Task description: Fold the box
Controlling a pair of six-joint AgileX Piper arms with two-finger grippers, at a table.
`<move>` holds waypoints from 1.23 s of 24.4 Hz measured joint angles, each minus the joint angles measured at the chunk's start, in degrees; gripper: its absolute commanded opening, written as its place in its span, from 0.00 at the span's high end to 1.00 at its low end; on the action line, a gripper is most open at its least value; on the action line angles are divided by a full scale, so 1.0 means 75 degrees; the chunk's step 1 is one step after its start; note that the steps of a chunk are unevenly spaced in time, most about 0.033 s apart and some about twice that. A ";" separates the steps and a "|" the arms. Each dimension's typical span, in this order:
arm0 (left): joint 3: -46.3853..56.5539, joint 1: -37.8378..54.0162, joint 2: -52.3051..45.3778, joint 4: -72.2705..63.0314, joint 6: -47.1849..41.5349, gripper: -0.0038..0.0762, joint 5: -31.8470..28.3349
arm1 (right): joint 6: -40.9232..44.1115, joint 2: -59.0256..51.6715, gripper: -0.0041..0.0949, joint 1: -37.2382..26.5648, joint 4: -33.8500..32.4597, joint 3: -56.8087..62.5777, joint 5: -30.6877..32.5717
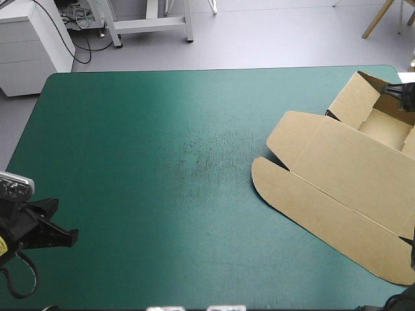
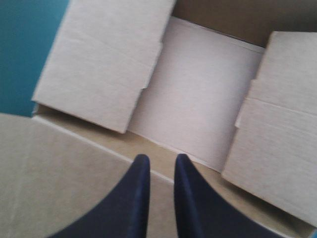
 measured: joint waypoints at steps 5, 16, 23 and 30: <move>0.0530 0.0000 -0.0324 0.0133 -0.0310 0.96 -0.0017 | -0.0259 -0.0912 0.96 0.1357 0.0045 0.0672 -0.0205; 0.2988 0.0000 -0.2880 -0.0119 0.0025 0.96 -0.2046 | -0.1991 -0.5449 0.96 0.2693 0.0952 0.6256 -0.3182; 0.3946 0.0000 -0.3924 -0.0132 0.0118 0.96 -0.2934 | -0.2041 -0.7833 0.96 0.2693 0.0990 0.8090 -0.3737; 0.4413 0.0000 -0.4499 -0.0132 0.0148 0.96 -0.3106 | -0.1758 -0.9459 0.96 0.2693 0.0944 0.9167 -0.3987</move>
